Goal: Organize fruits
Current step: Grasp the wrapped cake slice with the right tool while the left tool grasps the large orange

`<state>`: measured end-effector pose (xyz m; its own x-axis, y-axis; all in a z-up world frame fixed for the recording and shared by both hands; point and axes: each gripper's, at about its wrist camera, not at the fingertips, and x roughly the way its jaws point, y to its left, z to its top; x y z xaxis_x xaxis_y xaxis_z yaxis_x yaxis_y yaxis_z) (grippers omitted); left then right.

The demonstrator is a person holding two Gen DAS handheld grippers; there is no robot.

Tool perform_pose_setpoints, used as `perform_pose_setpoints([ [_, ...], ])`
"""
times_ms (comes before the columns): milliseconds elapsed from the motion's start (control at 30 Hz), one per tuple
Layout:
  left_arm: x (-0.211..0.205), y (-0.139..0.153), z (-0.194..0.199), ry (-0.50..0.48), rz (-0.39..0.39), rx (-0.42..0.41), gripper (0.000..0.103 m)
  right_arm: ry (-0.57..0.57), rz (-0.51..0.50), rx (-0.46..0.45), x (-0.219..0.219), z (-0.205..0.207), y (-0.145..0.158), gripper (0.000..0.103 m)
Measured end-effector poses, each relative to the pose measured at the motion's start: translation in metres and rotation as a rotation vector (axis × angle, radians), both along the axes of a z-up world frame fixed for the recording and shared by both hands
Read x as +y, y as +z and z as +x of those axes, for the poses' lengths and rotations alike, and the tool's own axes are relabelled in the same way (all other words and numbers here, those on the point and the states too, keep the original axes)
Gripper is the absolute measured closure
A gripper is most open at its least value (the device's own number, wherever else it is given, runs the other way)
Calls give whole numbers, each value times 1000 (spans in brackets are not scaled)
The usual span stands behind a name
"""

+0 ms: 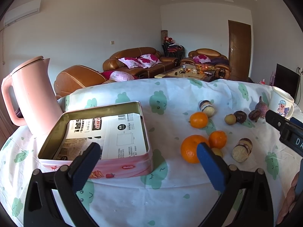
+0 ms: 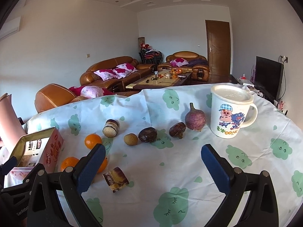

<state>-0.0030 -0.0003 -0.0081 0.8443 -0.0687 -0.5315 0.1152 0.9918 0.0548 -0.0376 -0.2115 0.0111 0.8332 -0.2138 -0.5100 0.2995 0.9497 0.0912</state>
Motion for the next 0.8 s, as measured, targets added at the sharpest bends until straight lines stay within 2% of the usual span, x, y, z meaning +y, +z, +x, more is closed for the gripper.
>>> perform_pose_setpoints([
  [100, 1, 0, 0, -5, 3, 3, 0, 39, -3, 16, 6, 2, -3, 1],
  [233, 1, -2, 3, -13, 7, 29, 0, 139, -9, 102, 23, 16, -16, 2],
  [333, 2, -3, 3, -14, 4, 38, 0, 181, -23, 172, 32, 26, -26, 8],
  [400, 1, -3, 2, -23, 8, 37, 0, 191, -6, 184, 30, 28, -28, 20],
  [500, -2, -2, 0, -40, 28, 36, 0, 225, 45, 233, 26, 37, -37, 21],
  [667, -7, -2, -2, -74, 51, 40, 0, 271, 71, 306, 30, 50, -49, 25],
  [733, -9, -2, -3, -82, 58, 35, 0, 287, 76, 331, 32, 53, -52, 33],
  [767, -9, -2, -3, -87, 59, 33, 0, 293, 79, 339, 32, 54, -54, 47],
  [800, -9, -2, -4, -93, 58, 33, 0, 293, 75, 334, 33, 54, -53, 53],
])
